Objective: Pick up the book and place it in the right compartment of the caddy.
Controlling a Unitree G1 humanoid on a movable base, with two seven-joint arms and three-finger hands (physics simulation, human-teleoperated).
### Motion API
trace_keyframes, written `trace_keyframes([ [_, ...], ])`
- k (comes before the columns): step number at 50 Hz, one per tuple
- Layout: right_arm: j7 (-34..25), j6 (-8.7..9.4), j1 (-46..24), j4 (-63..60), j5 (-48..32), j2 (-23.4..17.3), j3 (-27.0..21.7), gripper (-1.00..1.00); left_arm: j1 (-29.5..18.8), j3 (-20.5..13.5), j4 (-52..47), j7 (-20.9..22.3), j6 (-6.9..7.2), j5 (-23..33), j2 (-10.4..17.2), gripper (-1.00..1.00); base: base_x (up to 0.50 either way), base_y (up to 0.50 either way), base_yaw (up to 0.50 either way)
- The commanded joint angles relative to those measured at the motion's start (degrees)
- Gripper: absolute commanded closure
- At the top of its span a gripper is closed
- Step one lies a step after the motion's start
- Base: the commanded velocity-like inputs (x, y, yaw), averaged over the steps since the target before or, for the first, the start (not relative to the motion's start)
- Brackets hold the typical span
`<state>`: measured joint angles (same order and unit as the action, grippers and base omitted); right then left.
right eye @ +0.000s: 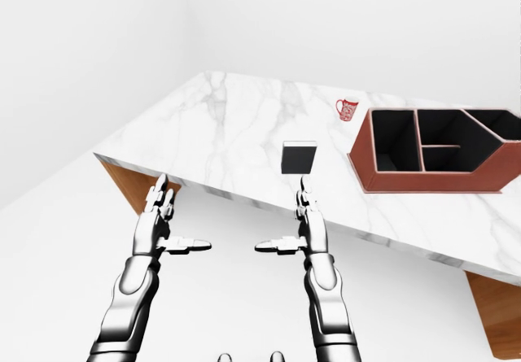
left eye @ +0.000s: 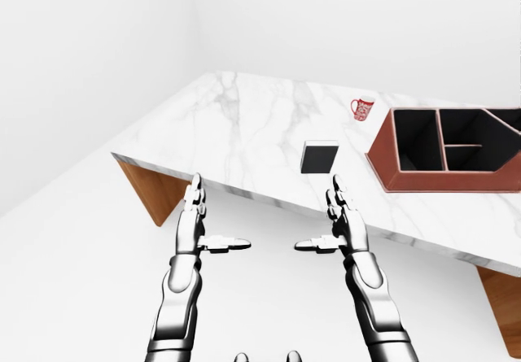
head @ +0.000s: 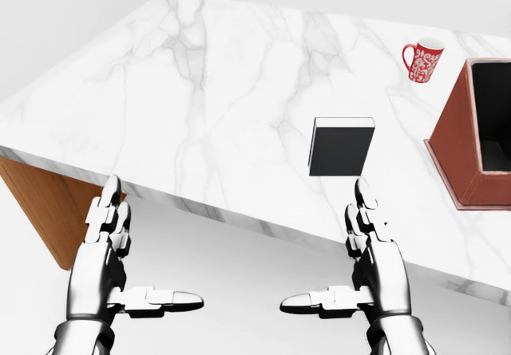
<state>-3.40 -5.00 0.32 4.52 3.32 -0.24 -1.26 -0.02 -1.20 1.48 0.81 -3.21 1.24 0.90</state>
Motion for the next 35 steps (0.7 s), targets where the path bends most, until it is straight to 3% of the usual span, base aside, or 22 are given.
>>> trace_keyframes([
  [1,0.0,0.0,-0.2,1.0,0.1,-0.2,0.0,-1.0,0.0,0.2,0.4,0.1,-0.26,0.0,-0.2,-1.0,0.17,-0.44,0.0],
  [8,0.0,0.0,0.0,0.5,-0.1,-0.2,0.2,-1.0,0.2,0.3,-0.2,0.1,0.16,0.2,-0.2,-1.0,0.17,-0.44,0.0],
  [16,0.0,0.0,0.1,0.9,-0.3,-0.1,0.2,-1.0,0.0,0.0,0.5,0.1,-0.43,0.1,-0.1,-1.0,0.17,-0.44,0.0],
  [18,0.0,0.0,0.2,0.6,-0.4,-0.1,0.3,-1.0,0.2,0.1,-0.4,0.1,0.21,0.1,-0.2,-1.0,0.17,-0.44,0.0],
  [26,-0.1,0.0,0.0,1.6,-0.4,-0.2,0.2,-1.0,0.2,0.3,0.7,0.0,-0.64,0.7,-0.2,-1.0,0.17,-0.44,0.0],
  [35,0.1,0.0,0.2,0.9,-0.6,-0.1,0.4,-1.0,0.1,0.3,0.7,0.2,-0.56,0.7,-0.2,-1.0,0.17,-0.44,0.0],
])
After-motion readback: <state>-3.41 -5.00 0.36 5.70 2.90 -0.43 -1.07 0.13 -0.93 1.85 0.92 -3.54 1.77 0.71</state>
